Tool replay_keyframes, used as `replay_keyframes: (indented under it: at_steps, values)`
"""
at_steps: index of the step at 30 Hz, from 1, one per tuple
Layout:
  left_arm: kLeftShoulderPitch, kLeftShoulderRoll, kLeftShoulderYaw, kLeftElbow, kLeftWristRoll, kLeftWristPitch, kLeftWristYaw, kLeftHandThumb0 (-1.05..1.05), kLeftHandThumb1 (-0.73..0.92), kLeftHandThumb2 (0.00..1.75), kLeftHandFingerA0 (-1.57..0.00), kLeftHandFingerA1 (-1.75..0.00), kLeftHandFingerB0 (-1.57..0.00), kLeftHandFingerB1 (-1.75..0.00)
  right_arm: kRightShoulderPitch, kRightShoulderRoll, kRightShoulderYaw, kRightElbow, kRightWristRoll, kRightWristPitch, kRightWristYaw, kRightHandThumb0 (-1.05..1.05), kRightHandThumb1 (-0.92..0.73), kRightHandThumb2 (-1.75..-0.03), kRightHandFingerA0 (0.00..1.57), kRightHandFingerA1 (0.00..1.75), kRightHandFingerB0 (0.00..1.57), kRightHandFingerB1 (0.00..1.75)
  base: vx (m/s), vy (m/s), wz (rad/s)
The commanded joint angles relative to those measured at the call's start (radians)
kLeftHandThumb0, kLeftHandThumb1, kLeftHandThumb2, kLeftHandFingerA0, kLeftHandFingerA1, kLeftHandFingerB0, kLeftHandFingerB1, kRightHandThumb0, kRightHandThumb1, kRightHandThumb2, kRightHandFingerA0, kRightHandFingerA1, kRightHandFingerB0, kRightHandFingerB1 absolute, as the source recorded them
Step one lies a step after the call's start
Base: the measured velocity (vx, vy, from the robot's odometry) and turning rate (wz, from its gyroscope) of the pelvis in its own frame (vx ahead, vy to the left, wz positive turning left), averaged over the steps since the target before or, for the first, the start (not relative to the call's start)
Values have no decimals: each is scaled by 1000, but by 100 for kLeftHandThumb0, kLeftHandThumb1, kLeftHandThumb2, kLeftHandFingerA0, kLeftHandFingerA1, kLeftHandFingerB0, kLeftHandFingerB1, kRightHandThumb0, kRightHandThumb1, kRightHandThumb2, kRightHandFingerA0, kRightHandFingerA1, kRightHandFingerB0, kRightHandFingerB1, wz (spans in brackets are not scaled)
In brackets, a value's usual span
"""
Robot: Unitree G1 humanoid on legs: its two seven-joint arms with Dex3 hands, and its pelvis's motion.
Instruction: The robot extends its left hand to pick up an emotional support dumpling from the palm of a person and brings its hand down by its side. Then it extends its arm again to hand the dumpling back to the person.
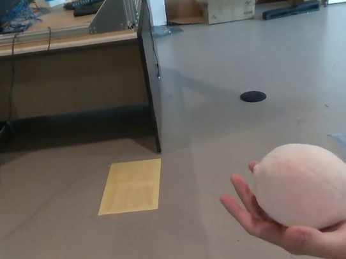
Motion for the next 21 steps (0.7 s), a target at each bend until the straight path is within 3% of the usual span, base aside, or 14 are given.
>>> replay_keyframes:
  at_steps: [1, 12, 13, 21]
  values:
    - [45, 78, -81, 315, 236, -321, 315, -34, 55, 107, -1, -48, 0, -46, 33, 11, 4, -5, -7, -39, -35, -74, -76, -63, 51, 38, 41, 34, 0, 0, 0]
    - [15, 117, -180, 410, 257, -331, 380, -33, 57, 107, -1, -48, -1, -47, 41, 11, 0, -5, -5, -26, -43, -75, -76, -64, 48, 37, 39, 34, 0, 0, 0]
    - [14, 120, -187, 416, 260, -336, 386, -58, 79, 64, -18, -33, -18, -29, 43, 10, 1, -7, -6, -28, -44, -75, -77, -64, 48, 37, 39, 34, 0, 0, 0]
    - [-2, 138, -222, 471, 257, -382, 417, -59, 80, 64, -20, -32, -19, -29, 39, 7, 5, -7, -9, -30, -43, -75, -77, -64, 47, 37, 38, 34, 0, 0, 0]
